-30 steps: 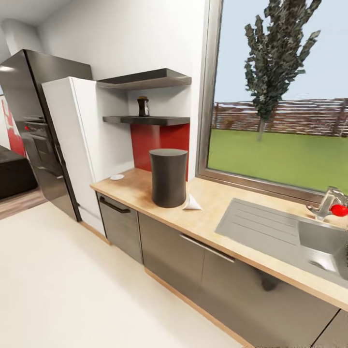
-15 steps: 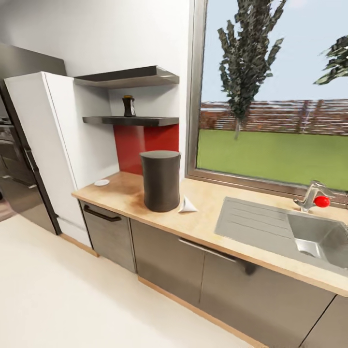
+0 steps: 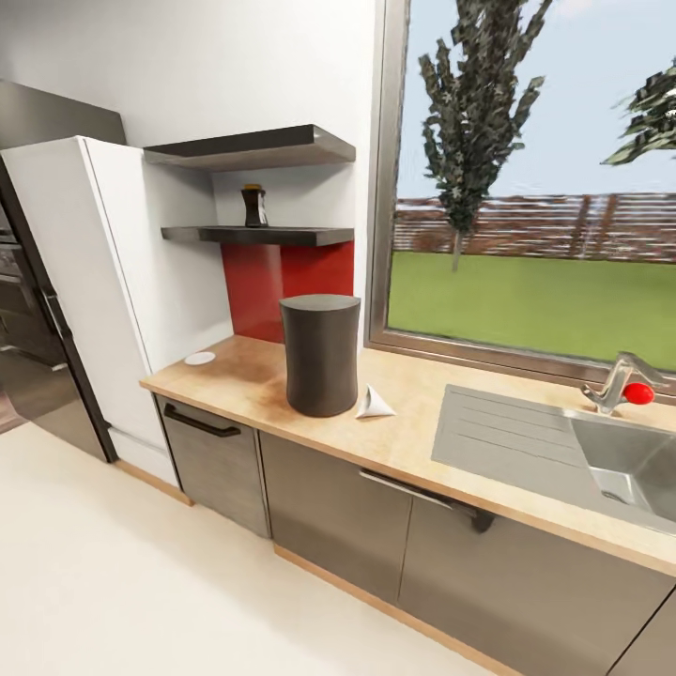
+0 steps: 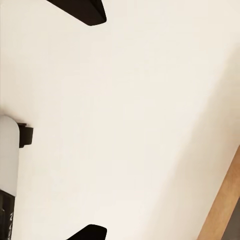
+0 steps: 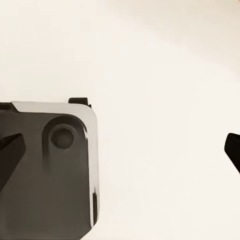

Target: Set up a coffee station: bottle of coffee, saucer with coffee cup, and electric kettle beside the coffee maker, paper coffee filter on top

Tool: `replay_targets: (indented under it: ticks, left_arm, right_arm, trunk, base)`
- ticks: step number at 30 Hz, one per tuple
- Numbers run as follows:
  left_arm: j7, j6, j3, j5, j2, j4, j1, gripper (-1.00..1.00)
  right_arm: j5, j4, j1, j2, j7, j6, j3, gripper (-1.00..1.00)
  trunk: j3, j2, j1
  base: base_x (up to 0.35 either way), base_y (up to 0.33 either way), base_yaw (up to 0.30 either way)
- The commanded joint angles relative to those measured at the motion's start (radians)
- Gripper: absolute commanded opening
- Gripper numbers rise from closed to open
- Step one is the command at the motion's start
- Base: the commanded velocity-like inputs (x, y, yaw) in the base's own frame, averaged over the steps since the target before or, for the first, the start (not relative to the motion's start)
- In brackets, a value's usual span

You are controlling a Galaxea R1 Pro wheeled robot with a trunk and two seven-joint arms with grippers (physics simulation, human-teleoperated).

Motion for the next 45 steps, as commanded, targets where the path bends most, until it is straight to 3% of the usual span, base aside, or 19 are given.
replay_targets:
  ticks: [1, 25, 31, 36, 39, 42, 45]
  left_arm:
    - [-0.001, -0.003, 0.002, 0.001, 0.000, 0.001, 0.000, 1.00]
    - [-0.001, -0.003, 0.001, -0.001, -0.001, -0.007, -0.001, 1.00]
    - [-0.018, -0.003, -0.018, -0.008, -0.001, -0.048, -0.014, 1.00]
    - [-0.131, 0.009, -0.026, -0.026, 0.008, -0.181, -0.060, 1.00]
    - [-0.228, 0.023, -0.025, -0.028, 0.028, -0.259, -0.102, 1.00]
    - [-0.329, 0.077, -0.024, -0.025, 0.051, -0.311, -0.162, 1.00]
    - [-0.439, 0.175, -0.024, -0.027, 0.064, -0.340, -0.241, 1.00]
  right_arm:
    - [0.001, 0.001, 0.000, 0.000, 0.000, -0.004, -0.003, 1.00]
    - [-0.005, 0.004, 0.000, 0.000, -0.006, -0.002, -0.011, 1.00]
    - [-0.005, 0.006, 0.000, 0.000, -0.006, -0.002, -0.010, 1.00]
    - [-0.004, 0.024, 0.000, -0.001, -0.006, -0.002, -0.009, 1.00]
    - [-0.005, 0.061, 0.000, -0.001, -0.006, -0.002, -0.010, 1.00]
    - [-0.005, 0.090, 0.000, -0.001, -0.006, -0.002, -0.010, 1.00]
    - [-0.005, 0.101, 0.000, -0.001, -0.006, -0.002, -0.011, 1.00]
  trunk:
    - [0.000, -0.001, 0.000]
    - [0.000, -0.001, 0.000]
    - [0.001, -0.001, 0.000]
    - [0.003, -0.001, 0.000]
    - [0.004, -0.001, 0.000]
    - [0.006, -0.001, 0.000]
    - [0.007, -0.001, 0.000]
  base:
    - [0.004, 0.006, -0.001]
    - [0.000, 0.000, -0.003]
    - [0.000, 0.000, -0.196]
    - [0.000, 0.000, -0.253]
    - [0.000, 0.000, -0.259]
    - [0.000, 0.000, -0.261]
    - [0.000, 0.000, -0.261]
